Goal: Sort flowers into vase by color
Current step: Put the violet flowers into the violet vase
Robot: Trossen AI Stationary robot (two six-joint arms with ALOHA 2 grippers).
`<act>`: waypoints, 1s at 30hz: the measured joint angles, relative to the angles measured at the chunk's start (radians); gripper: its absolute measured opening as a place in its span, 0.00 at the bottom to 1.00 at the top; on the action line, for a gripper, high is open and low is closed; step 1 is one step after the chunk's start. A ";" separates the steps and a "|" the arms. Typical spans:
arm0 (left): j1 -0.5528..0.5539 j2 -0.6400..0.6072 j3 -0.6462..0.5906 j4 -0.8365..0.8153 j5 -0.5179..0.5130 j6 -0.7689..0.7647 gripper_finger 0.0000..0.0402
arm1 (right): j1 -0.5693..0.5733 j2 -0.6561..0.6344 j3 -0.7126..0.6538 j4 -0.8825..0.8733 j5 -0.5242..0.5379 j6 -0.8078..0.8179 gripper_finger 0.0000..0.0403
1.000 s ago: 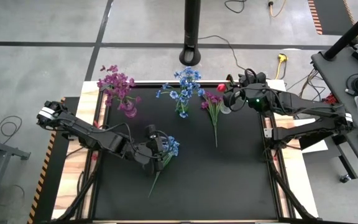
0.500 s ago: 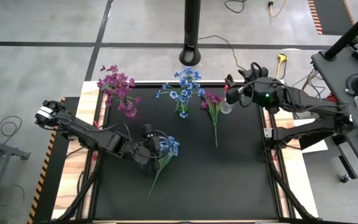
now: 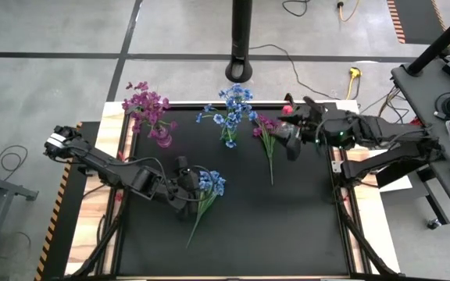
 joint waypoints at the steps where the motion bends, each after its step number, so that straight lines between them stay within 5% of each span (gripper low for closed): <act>1: 0.000 0.000 0.000 0.000 0.000 0.000 0.47 | 0.020 0.013 0.000 -0.011 -0.005 0.020 0.81; 7: 0.000 0.000 0.000 0.000 0.000 -0.013 0.47 | 0.132 0.130 -0.002 -0.147 -0.107 0.219 0.81; 16: 0.000 0.000 0.000 -0.009 0.000 -0.047 0.47 | 0.179 0.379 -0.029 -0.478 -0.081 0.551 0.81; 30: -0.029 0.001 0.000 -0.126 0.000 -0.141 0.47 | 0.123 0.651 -0.168 -0.429 0.117 0.712 0.81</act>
